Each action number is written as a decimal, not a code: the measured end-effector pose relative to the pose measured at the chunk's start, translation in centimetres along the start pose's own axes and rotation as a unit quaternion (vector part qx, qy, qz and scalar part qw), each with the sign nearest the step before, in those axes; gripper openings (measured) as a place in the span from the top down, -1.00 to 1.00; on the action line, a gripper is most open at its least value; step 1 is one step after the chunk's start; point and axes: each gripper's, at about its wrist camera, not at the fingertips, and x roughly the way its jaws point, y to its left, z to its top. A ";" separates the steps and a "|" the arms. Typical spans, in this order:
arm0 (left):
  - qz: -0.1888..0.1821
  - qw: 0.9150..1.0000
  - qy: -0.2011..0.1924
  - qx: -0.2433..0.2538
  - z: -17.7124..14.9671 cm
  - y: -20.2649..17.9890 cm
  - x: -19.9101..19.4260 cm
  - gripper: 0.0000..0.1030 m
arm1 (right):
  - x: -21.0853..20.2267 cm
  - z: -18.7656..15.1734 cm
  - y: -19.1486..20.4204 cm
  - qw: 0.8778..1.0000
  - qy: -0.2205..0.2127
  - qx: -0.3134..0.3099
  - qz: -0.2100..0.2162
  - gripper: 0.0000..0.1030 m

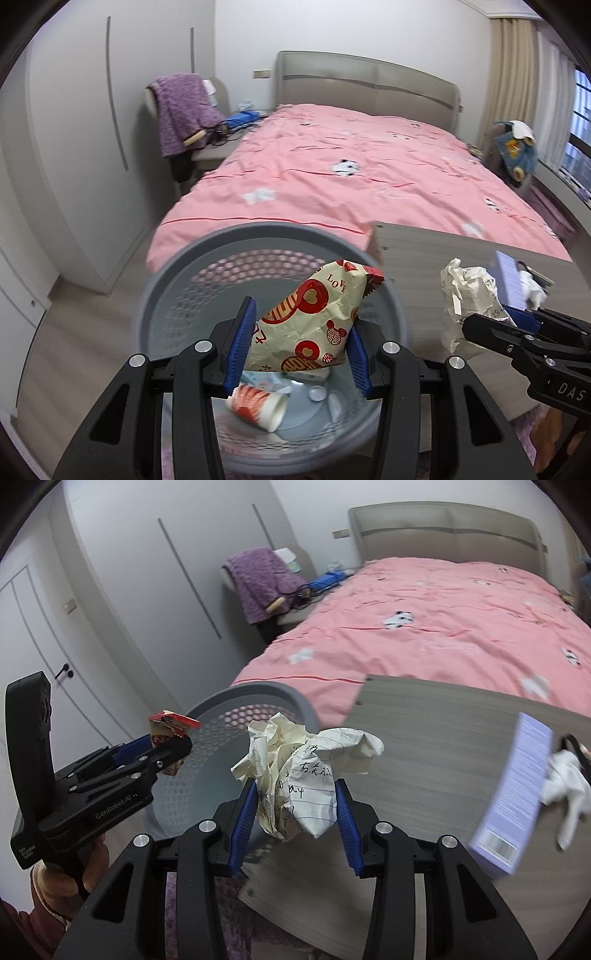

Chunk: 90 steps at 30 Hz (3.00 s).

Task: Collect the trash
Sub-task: 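Open both tools to drop the wrapper and paper into the basket, then move both open tools from the basket back over the table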

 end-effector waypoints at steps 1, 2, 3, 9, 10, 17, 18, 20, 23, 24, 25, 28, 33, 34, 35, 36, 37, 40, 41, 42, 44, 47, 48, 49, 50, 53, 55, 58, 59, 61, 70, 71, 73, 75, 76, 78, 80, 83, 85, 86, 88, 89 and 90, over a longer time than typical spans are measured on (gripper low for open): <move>0.006 1.000 0.001 -0.003 0.0 0.4 0.0 0.13 | 0.2 0.1 0.3 1.000 0.001 -0.002 0.003 0.20; 0.011 1.000 0.004 -0.006 0.0 0.8 0.1 0.13 | 0.7 0.3 0.6 1.000 0.004 -0.005 0.007 0.20; 0.015 1.000 0.008 -0.011 0.0 1.3 0.4 0.13 | 1.2 0.5 1.0 1.000 0.006 -0.008 0.011 0.18; 0.028 0.999 0.028 -0.028 -0.3 2.8 1.6 0.13 | 3.3 1.4 2.1 0.999 0.019 -0.023 0.020 0.18; 0.029 0.999 0.030 -0.031 -0.2 3.0 1.9 0.13 | 3.7 1.6 2.2 0.999 0.021 -0.026 0.021 0.18; 0.038 0.997 0.044 -0.044 0.1 4.0 3.2 0.13 | 5.3 2.3 3.0 0.998 0.032 -0.036 0.030 0.15; 0.040 0.997 0.045 -0.044 0.2 4.0 3.4 0.13 | 5.5 2.4 3.1 0.998 0.032 -0.037 0.031 0.14; 0.042 0.997 0.045 -0.044 0.3 4.1 3.5 0.12 | 6.0 2.5 3.1 0.998 0.036 -0.036 0.032 0.14; 0.044 0.997 0.043 -0.047 0.6 4.3 3.5 0.07 | 6.5 2.9 3.0 0.998 0.036 -0.031 0.037 0.11; 0.044 0.997 0.042 -0.048 0.6 4.4 3.5 0.04 | 6.5 3.0 3.0 0.998 0.034 -0.032 0.037 0.02; 0.045 0.997 0.042 -0.049 0.7 4.5 3.4 0.00 | 6.5 3.1 3.0 0.998 0.032 -0.032 0.036 -0.02; 0.055 0.996 0.043 -0.048 0.7 4.7 3.4 -0.25 | 6.5 3.3 3.3 0.999 0.026 -0.036 0.031 -0.15; 0.061 0.995 0.050 -0.057 0.7 5.4 3.4 -0.26 | 6.6 3.2 3.4 0.998 0.029 -0.037 0.028 -0.16; 0.062 0.995 0.049 -0.059 0.6 5.5 3.2 -0.27 | 6.6 3.1 3.4 0.999 0.029 -0.037 0.028 -0.16; 0.063 0.995 0.049 -0.060 0.5 5.6 3.1 -0.28 | 6.6 3.1 3.4 0.999 0.029 -0.036 0.028 -0.16; 0.065 0.995 0.048 -0.061 0.5 5.7 3.0 -0.28 | 6.6 3.0 3.4 0.999 0.029 -0.036 0.028 -0.16; 0.066 0.995 0.047 -0.061 0.5 5.7 2.9 -0.28 | 6.6 3.0 3.4 0.999 0.029 -0.036 0.027 -0.16; 0.068 0.995 0.047 -0.064 0.3 5.7 2.6 -0.30 | 6.5 3.0 3.5 0.999 0.029 -0.037 0.026 -0.16; 0.069 0.994 0.046 -0.064 0.3 5.7 2.5 -0.31 | 6.4 3.0 3.5 0.999 0.028 -0.037 0.027 -0.16; 0.071 0.994 0.045 -0.064 0.2 5.7 2.3 -0.31 | 6.4 2.9 3.5 0.999 0.028 -0.037 0.027 -0.16; 0.074 0.994 0.043 -0.063 0.2 5.6 2.1 -0.33 | 6.4 2.9 3.5 0.999 0.028 -0.037 0.026 -0.16; 0.079 0.994 0.042 -0.062 0.0 5.5 1.8 -0.33 | 6.4 2.9 3.5 0.999 0.028 -0.037 0.026 -0.17; 0.080 0.994 0.042 -0.063 0.0 5.5 1.7 -0.33 | 6.3 2.9 3.6 0.999 0.027 -0.037 0.025 -0.17; 0.080 0.994 0.041 -0.063 -0.1 5.5 1.5 -0.33 | 6.2 2.9 3.6 0.999 0.027 -0.037 0.025 -0.17; 0.081 0.994 0.041 -0.064 -0.2 5.5 1.4 -0.33 | 6.2 2.9 3.6 0.999 0.026 -0.037 0.024 -0.17; 0.083 0.994 0.040 -0.065 -0.2 5.5 1.1 -0.33 | 5.8 2.8 3.5 0.999 0.023 -0.038 0.023 -0.18; 0.084 0.994 0.039 -0.065 -0.2 5.4 0.8 -0.33 | 5.6 2.8 3.4 0.999 0.021 -0.038 0.021 -0.18; 0.086 0.994 0.036 -0.065 -0.4 5.2 0.4 -0.34 | 5.0 2.5 3.5 0.999 0.018 -0.039 0.019 -0.20; 0.086 0.994 0.036 -0.065 -0.4 5.2 0.4 -0.37 | 4.9 2.4 3.5 0.999 0.017 -0.039 0.017 -0.20; 0.087 0.994 0.033 -0.064 -0.5 4.9 0.0 -0.37 | 4.7 2.2 3.4 0.999 0.015 -0.040 0.013 -0.21; 0.083 0.994 0.030 -0.056 -1.0 3.6 -0.6 -0.37 | 3.5 1.0 2.3 0.999 0.013 -0.036 -0.012 -0.25; 0.081 0.995 0.030 -0.055 -1.0 3.3 -0.6 -0.38 | 3.3 0.9 2.0 0.999 0.011 -0.034 -0.016 -0.28; 0.079 0.995 0.030 -0.051 -1.0 2.7 -0.7 -0.38 | 2.7 0.6 1.4 0.999 0.008 -0.029 -0.025 -0.31; 0.076 0.996 0.028 -0.046 -1.1 2.1 -0.8 -0.38 | 2.3 0.5 1.0 0.999 0.006 -0.028 -0.035 -0.35; 0.074 0.996 0.028 -0.044 -1.1 1.7 -0.9 -0.38 | 2.0 0.3 0.7 0.999 0.004 -0.027 -0.040 -0.35; 0.068 0.997 0.027 -0.040 -1.0 0.9 -1.1 -0.38 | 1.3 0.0 0.1 0.999 -0.001 -0.022 -0.049 -0.43; 0.061 0.997 0.024 -0.035 -1.0 0.0 -1.2 -0.38 | 0.4 -0.3 -0.6 0.998 -0.009 -0.017 -0.063 -0.51; 0.051 0.998 0.020 -0.025 -0.9 -1.5 -1.4 -0.42 | -1.2 -0.9 -1.9 0.996 -0.022 -0.010 -0.088 -0.64; 0.042 0.999 0.018 -0.018 -0.8 -2.6 -1.4 -0.42 | -2.4 -1.4 -3.1 0.994 -0.027 -0.003 -0.108 -0.69; 0.037 0.999 0.019 -0.015 -0.8 -3.1 -1.4 -0.42 | -2.8 -1.5 -3.7 0.993 -0.027 0.000 -0.116 -0.71; 0.024 0.999 0.022 -0.006 -0.8 -4.7 -1.2 -0.42 | -3.9 -2.0 -5.2 0.990 -0.030 0.010 -0.140 -0.76; 0.016 1.000 0.024 0.000 -0.7 -5.6 -1.1 -0.42 | -4.5 -2.3 -5.8 0.988 -0.031 0.013 -0.149 -0.81; 0.009 1.000 0.027 0.006 -0.7 -6.5 -1.0 -0.42 | -5.0 -2.6 -6.4 0.987 -0.033 0.018 -0.159 -0.85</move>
